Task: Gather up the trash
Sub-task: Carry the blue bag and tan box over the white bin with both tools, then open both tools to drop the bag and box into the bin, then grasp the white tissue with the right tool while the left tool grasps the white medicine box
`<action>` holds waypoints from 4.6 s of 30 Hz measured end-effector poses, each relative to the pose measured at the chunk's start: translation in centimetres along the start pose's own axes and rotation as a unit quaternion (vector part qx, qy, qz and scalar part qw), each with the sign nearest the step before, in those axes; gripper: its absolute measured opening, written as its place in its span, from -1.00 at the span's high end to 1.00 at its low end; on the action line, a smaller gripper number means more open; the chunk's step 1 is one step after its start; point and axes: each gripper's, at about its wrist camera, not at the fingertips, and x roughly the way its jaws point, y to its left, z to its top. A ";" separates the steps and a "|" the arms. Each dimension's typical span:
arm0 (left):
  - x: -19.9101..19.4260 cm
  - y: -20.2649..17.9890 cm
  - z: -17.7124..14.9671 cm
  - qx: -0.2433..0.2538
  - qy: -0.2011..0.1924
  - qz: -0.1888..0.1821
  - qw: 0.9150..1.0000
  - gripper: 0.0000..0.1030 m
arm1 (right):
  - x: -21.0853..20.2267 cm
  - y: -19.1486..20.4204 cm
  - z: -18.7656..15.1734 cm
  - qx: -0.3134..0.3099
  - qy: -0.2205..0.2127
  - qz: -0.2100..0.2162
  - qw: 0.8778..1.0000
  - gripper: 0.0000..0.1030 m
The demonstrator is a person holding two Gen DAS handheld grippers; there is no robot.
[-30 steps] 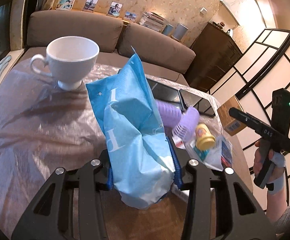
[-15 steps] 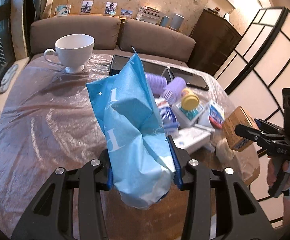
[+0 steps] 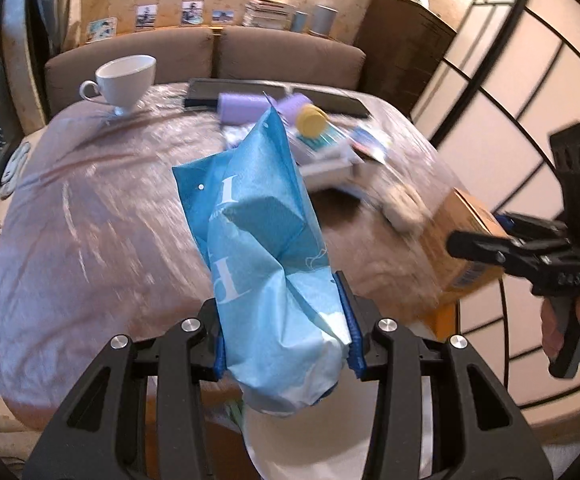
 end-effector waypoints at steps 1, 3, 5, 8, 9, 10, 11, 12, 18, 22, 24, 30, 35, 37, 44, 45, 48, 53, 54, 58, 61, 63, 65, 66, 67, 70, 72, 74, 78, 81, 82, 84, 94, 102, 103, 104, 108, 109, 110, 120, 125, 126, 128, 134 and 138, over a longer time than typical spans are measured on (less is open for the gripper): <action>-0.3 -0.5 -0.7 0.006 0.003 -0.006 1.000 0.13 | -0.2 0.1 -0.7 0.000 0.003 0.002 1.000 -0.43; -0.8 -1.2 -1.9 0.016 0.010 -0.013 1.000 0.13 | -0.4 0.5 -1.7 0.001 0.009 0.008 1.000 -0.43; -1.1 -1.8 -2.9 0.024 0.016 -0.019 0.999 0.13 | -0.4 0.8 -2.8 0.001 0.018 0.017 1.000 -0.43; -1.4 -2.7 -4.4 0.038 0.030 -0.030 0.998 0.13 | -0.3 1.2 -4.2 -0.007 0.031 0.023 0.999 -0.43; -1.5 -3.0 -4.9 0.042 0.036 -0.033 0.998 0.13 | -0.3 1.4 -4.6 -0.009 0.035 0.025 0.999 -0.43; -1.6 -3.3 -5.4 0.045 0.039 -0.035 0.998 0.13 | -0.2 1.4 -5.1 -0.011 0.039 0.027 0.999 -0.43; -1.7 -3.5 -5.8 0.048 0.042 -0.039 0.997 0.13 | -0.2 1.6 -5.5 -0.014 0.043 0.027 0.999 -0.43; -1.8 -3.7 -6.2 0.052 0.045 -0.044 0.997 0.13 | -0.2 1.7 -5.9 -0.018 0.047 0.026 0.998 -0.43; -1.6 -5.5 -8.7 0.078 0.078 -0.066 0.992 0.13 | 0.1 2.5 -8.2 -0.033 0.069 0.029 0.997 -0.43; -0.3 -5.9 -10.2 0.085 0.105 -0.069 0.988 0.13 | 0.7 2.9 -9.7 -0.045 0.082 0.021 0.995 -0.43; 0.4 -5.7 -10.6 0.082 0.114 -0.064 0.988 0.13 | 1.2 2.9 -10.3 -0.047 0.088 0.017 0.995 -0.43; 2.9 -5.2 -11.4 0.065 0.129 -0.043 0.989 0.13 | 2.6 2.5 -11.6 -0.051 0.099 0.010 0.994 -0.43; 4.5 -5.3 -11.7 0.065 0.131 -0.024 0.989 0.13 | 4.0 2.0 -12.3 -0.046 0.104 0.004 0.993 -0.43; 5.0 -5.5 -12.0 0.070 0.133 -0.021 0.988 0.13 | 4.3 1.9 -12.6 -0.045 0.106 -0.002 0.993 -0.43; 7.4 -5.7 -12.8 0.078 0.147 -0.013 0.986 0.13 | 6.0 1.4 -13.4 -0.043 0.114 -0.015 0.992 -0.43; 7.7 -5.7 -12.9 0.078 0.148 -0.013 0.986 0.13 | 6.3 1.5 -13.5 -0.044 0.115 -0.018 0.992 -0.43; 8.8 -5.9 -13.1 0.078 0.152 -0.012 0.985 0.13 | 6.9 1.3 -13.7 -0.045 0.119 -0.024 0.992 -0.43; 9.8 -5.9 -13.6 0.085 0.159 -0.008 0.984 0.13 | 8.0 1.0 -14.0 -0.038 0.122 -0.031 0.991 -0.43; 10.1 -5.9 -13.8 0.085 0.162 -0.007 0.983 0.13 | 8.2 0.7 -14.2 -0.037 0.122 -0.033 0.991 -0.43; 11.0 -6.2 -13.9 0.091 0.169 -0.004 0.981 0.13 | 8.8 0.5 -14.2 -0.032 0.123 -0.038 0.991 -0.44; 11.5 -6.3 -14.1 0.094 0.174 -0.003 0.980 0.13 | 9.3 0.2 -14.3 -0.030 0.124 -0.042 0.991 -0.44; 11.4 -6.6 -14.3 0.095 0.177 -0.001 0.980 0.13 | 9.5 0.2 -14.4 -0.026 0.124 -0.044 0.991 -0.44; 11.8 -6.7 -14.5 0.098 0.180 0.002 0.979 0.13 | 9.7 0.1 -14.5 -0.021 0.125 -0.046 0.991 -0.44; 12.1 -6.7 -14.7 0.098 0.181 0.003 0.978 0.13 | 9.8 0.1 -14.5 -0.019 0.126 -0.047 0.991 -0.44; 12.0 -6.6 -14.5 0.097 0.183 0.004 0.978 0.13 | 10.0 0.0 -14.5 -0.018 0.126 -0.048 0.991 -0.44; 12.1 -6.2 -14.2 0.096 0.187 0.006 0.978 0.13 | 10.1 -0.1 -14.7 -0.017 0.127 -0.050 0.990 -0.44; 12.0 -5.9 -14.0 0.097 0.189 0.007 0.977 0.13 | 10.3 -0.1 -14.8 -0.017 0.129 -0.051 0.990 -0.44; 12.2 -5.8 -14.0 0.099 0.190 0.008 0.977 0.13 | 10.4 -0.2 -14.9 -0.016 0.130 -0.053 0.990 -0.44; 12.1 -6.1 -13.7 0.102 0.183 0.000 0.978 0.05 | 10.2 0.4 -15.3 -0.012 0.132 -0.047 0.990 -0.46; 11.3 -6.7 -13.6 0.129 0.153 0.026 0.979 -0.55 | 9.7 0.4 -15.3 -0.016 0.123 -0.061 0.990 -0.81; 11.1 -6.9 -13.5 0.134 0.148 0.031 0.979 -0.61 | 9.5 0.3 -15.3 -0.019 0.121 -0.061 0.991 -0.83; 11.1 -6.9 -13.4 0.134 0.152 0.032 0.979 -0.61 | 9.2 0.3 -15.2 -0.019 0.121 -0.064 0.990 -0.83; 9.1 -6.2 -13.2 0.124 0.145 0.036 0.981 -0.61 | 4.4 -0.7 -14.5 -0.012 0.090 -0.072 0.993 -0.83; -0.4 -7.6 -7.1 0.135 -0.022 0.072 0.988 -0.98 | -6.0 1.6 -10.1 -0.077 -0.099 -0.185 0.975 -0.92; -0.6 -7.7 -6.1 0.140 -0.039 0.084 0.986 -0.98 | -6.3 1.7 -9.4 -0.076 -0.114 -0.206 0.969 -0.92; -0.7 -7.8 -5.3 0.143 -0.046 0.093 0.984 -0.98 | -6.5 1.7 -8.7 -0.074 -0.133 -0.233 0.960 -0.92; 0.5 -7.6 -2.4 0.176 -0.062 0.130 0.974 -0.98 | -4.5 1.6 -6.2 -0.096 -0.120 -0.229 0.961 -0.92; 1.3 -7.9 -1.6 0.203 -0.064 0.149 0.966 -0.98 | -3.9 1.4 -5.7 -0.100 -0.113 -0.225 0.963 -0.92; 2.2 -7.9 -1.2 0.217 -0.063 0.163 0.960 -0.98 | -3.1 1.2 -5.2 -0.100 -0.108 -0.225 0.963 -0.92; 9.4 -7.4 2.2 0.335 -0.028 0.214 0.917 -0.98 | 2.9 -1.9 -1.6 -0.051 -0.062 -0.164 0.983 -0.92; 11.3 -7.5 3.9 0.379 -0.050 0.219 0.898 -0.97 | 4.6 -3.0 -0.7 -0.043 -0.057 -0.152 0.986 -0.71; 11.6 -7.4 4.2 0.386 -0.051 0.218 0.895 -0.96 | 4.8 -3.2 -0.6 -0.042 -0.056 -0.149 0.986 -0.69; 12.3 -7.3 4.8 0.396 -0.047 0.213 0.892 -0.74 | 5.3 -3.4 -0.5 -0.044 -0.055 -0.143 0.987 -0.64; 13.9 -7.5 5.9 0.412 -0.026 0.168 0.895 -0.44 | 6.1 -3.3 -0.3 -0.065 -0.054 -0.156 0.984 -0.56; 14.6 -7.6 6.8 0.416 -0.014 0.148 0.897 -0.17 | 6.4 -3.4 -0.1 -0.068 -0.053 -0.153 0.984 -0.51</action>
